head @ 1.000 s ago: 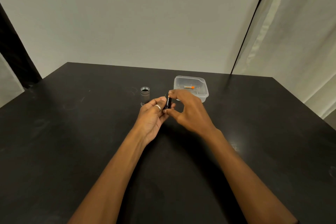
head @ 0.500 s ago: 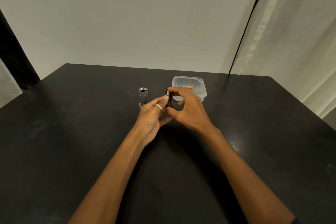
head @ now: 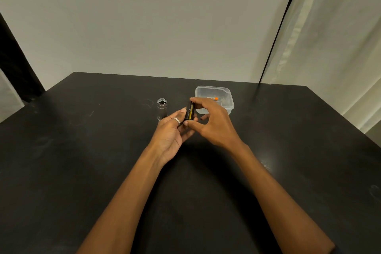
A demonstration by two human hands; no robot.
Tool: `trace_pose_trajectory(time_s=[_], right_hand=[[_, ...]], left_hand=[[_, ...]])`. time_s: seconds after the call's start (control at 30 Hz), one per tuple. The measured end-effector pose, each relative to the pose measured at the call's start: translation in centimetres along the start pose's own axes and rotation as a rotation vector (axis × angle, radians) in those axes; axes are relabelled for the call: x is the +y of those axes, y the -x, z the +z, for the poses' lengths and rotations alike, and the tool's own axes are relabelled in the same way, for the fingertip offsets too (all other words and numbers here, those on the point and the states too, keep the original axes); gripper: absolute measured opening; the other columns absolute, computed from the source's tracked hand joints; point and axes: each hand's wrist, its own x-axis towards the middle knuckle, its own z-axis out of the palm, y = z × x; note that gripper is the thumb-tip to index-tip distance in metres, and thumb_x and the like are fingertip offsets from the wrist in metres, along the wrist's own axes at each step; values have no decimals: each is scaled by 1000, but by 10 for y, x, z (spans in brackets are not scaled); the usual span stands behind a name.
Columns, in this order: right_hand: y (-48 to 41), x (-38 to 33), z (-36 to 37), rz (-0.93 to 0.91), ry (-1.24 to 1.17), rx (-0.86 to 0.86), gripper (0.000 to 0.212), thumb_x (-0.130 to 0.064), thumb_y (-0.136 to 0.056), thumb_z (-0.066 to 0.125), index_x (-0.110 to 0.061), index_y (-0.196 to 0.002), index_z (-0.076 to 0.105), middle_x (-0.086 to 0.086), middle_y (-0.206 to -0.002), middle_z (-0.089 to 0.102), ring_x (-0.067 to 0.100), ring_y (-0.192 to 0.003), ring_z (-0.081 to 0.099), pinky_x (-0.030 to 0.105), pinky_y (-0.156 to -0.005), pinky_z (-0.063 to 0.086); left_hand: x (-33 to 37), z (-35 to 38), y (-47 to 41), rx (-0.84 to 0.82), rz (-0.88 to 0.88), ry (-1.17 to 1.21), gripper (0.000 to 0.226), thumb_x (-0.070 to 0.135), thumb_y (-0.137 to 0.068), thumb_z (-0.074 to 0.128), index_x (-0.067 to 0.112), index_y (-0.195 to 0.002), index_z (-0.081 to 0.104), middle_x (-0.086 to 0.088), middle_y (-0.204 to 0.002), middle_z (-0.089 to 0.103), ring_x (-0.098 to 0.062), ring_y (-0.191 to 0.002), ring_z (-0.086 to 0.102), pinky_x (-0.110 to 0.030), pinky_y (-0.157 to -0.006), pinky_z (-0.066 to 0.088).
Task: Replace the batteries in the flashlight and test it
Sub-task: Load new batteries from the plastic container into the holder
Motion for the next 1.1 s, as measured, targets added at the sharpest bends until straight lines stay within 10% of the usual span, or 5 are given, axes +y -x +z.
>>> trace_pose_trajectory(time_s=[0.4, 0.63, 1.1], right_hand=[[-2, -1, -2, 13, 18, -36, 70, -34, -82, 85, -22, -145, 55, -3, -135, 60, 6, -120, 56, 20, -88, 55], [-48, 16, -34, 226, 155, 186, 20, -16, -96, 67, -13, -114, 76, -2, -110, 75, 1, -92, 65, 6, -84, 47], [-136, 87, -17, 418, 822, -407, 34, -13, -92, 65, -13, -126, 68, 11, -121, 69, 32, -105, 66, 44, -89, 58]], left_hand=[[3, 4, 3, 17, -8, 31, 24, 15, -105, 52, 10, -124, 67, -10, -106, 78, -16, -99, 76, -29, -79, 62], [2, 5, -2, 62, -23, 87, 28, 12, -106, 49, 4, -131, 60, -15, -111, 77, -23, -104, 75, -33, -85, 62], [3, 6, -2, 63, -69, 68, 24, 12, -106, 49, 10, -124, 65, -16, -117, 75, -24, -110, 73, -38, -93, 58]])
